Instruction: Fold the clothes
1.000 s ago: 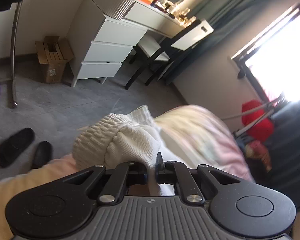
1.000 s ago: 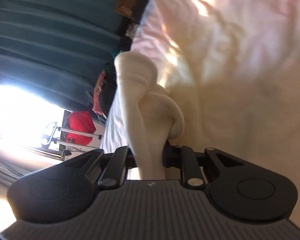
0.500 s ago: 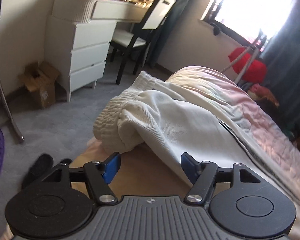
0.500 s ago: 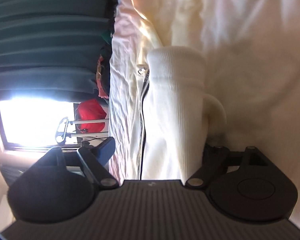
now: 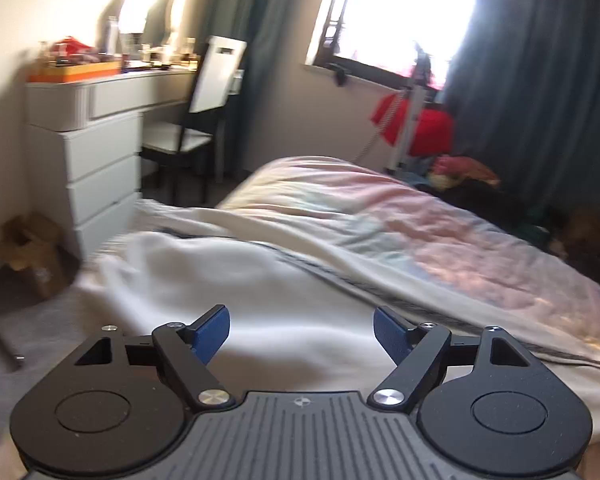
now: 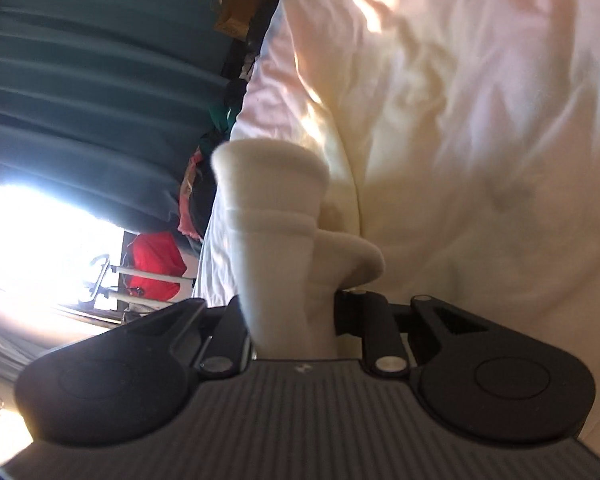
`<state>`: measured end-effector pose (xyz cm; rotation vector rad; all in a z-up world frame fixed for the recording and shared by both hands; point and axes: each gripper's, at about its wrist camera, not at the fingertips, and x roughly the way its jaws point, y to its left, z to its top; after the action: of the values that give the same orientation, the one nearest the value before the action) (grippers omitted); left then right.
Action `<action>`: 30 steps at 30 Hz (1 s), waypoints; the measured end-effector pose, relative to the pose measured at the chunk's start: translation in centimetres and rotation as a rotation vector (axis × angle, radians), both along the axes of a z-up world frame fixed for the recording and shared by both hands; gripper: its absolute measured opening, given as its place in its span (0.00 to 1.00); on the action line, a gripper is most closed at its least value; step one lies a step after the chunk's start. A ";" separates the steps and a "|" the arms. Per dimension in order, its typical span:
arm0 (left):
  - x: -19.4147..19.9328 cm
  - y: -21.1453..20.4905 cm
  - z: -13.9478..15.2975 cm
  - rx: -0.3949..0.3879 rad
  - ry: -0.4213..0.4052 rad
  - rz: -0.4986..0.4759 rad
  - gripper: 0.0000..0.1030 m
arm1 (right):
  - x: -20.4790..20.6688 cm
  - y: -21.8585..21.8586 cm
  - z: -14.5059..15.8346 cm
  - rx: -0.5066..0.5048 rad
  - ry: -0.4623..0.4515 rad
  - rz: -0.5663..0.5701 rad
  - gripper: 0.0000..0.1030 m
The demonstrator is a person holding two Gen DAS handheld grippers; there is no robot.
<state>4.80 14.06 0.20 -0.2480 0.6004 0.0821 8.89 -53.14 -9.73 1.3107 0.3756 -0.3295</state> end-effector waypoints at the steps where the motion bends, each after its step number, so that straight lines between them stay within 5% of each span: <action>1: 0.8 -1.9 -0.3 0.001 0.009 -0.026 0.81 | 0.1 -0.1 -0.2 -0.002 0.009 0.004 0.19; 7: 4.4 -11.6 -5.6 0.107 0.056 -0.178 0.81 | 0.2 -0.1 -0.1 -0.047 0.043 0.031 0.19; 13: 5.3 -14.1 -11.4 0.234 0.118 -0.216 0.84 | 0.5 0.4 0.1 -0.117 0.072 0.050 0.19; 19: 5.3 -13.9 -11.3 0.232 0.139 -0.215 0.86 | 2.0 1.6 1.5 -0.320 0.137 0.104 0.20; 26: 5.2 -13.8 -10.8 0.227 0.147 -0.228 0.87 | 1.9 2.0 1.1 -0.326 0.193 0.099 0.20; 30: 5.4 -13.6 -10.6 0.212 0.150 -0.230 0.87 | 2.7 3.8 2.9 -0.474 0.223 0.113 0.20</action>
<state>10.20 0.44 -10.38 0.0341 0.7600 -0.0579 11.61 -49.36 -6.84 0.7878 0.5211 -0.4399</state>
